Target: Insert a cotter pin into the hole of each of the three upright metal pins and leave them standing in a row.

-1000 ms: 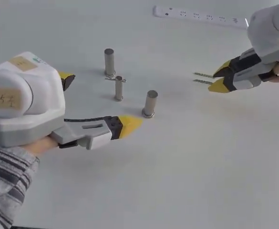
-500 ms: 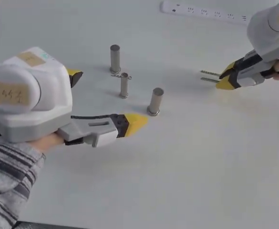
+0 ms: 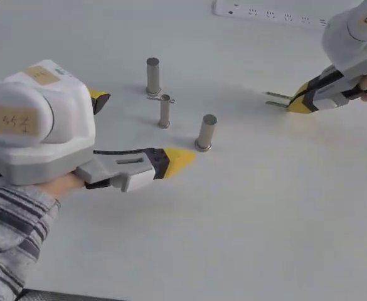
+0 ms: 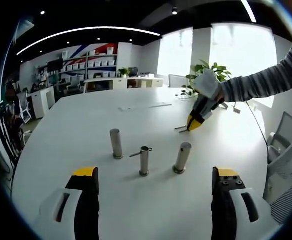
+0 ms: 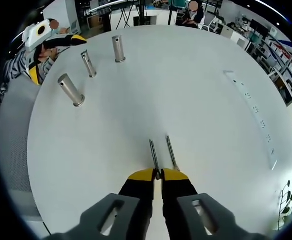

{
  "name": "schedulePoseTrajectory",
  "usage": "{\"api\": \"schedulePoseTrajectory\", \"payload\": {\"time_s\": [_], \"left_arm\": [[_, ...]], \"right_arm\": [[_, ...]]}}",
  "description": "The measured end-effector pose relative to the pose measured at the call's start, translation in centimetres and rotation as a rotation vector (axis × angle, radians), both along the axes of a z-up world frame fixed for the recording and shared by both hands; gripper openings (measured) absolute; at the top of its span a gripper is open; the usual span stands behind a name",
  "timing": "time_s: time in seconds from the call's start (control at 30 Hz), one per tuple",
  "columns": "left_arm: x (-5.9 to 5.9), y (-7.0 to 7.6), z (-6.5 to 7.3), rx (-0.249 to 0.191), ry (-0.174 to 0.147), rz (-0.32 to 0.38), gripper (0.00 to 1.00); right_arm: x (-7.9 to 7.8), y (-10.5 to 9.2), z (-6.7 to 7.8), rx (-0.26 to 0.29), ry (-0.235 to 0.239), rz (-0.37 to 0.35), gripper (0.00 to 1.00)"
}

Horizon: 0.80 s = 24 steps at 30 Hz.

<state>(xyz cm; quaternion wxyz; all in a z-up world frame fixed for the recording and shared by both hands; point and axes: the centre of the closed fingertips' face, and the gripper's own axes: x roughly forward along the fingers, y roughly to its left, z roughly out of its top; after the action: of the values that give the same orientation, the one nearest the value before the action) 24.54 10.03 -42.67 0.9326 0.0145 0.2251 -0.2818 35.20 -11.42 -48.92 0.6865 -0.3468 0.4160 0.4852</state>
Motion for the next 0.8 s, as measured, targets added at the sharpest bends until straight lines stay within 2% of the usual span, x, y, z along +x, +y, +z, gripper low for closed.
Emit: {"api": "schedulePoseTrajectory", "payload": {"time_s": [0.1, 0.2, 0.3, 0.37, 0.6, 0.7, 0.8], "left_arm": [[0.0, 0.1, -0.1, 0.004, 0.001, 0.002, 0.93], [0.0, 0.0, 0.0, 0.002, 0.001, 0.002, 0.92], [-0.1, -0.1, -0.1, -0.001, 0.002, -0.01, 0.89], [-0.1, -0.3, -0.1, -0.001, 0.005, -0.016, 0.89], [-0.1, -0.2, 0.4, -0.013, -0.001, -0.001, 0.83], [0.0, -0.5, 0.8, -0.022, -0.004, -0.005, 0.82], [-0.1, -1.2, 1.3, -0.029, -0.004, -0.028, 0.77]], "right_arm": [[-0.3, 0.2, 0.1, -0.013, -0.013, 0.042, 0.0], [-0.5, 0.5, 0.2, -0.004, -0.014, 0.057, 0.0], [-0.6, 0.6, 0.4, -0.006, -0.037, 0.069, 0.0], [-0.6, 0.7, 0.6, 0.005, -0.041, 0.061, 0.0], [-0.5, 0.7, 2.1, 0.044, -0.109, 0.07, 0.0], [-1.0, 0.9, 2.7, 0.061, -0.135, 0.079, 0.0], [-1.7, 1.6, 3.1, 0.086, -0.153, 0.093, 0.0]]}}
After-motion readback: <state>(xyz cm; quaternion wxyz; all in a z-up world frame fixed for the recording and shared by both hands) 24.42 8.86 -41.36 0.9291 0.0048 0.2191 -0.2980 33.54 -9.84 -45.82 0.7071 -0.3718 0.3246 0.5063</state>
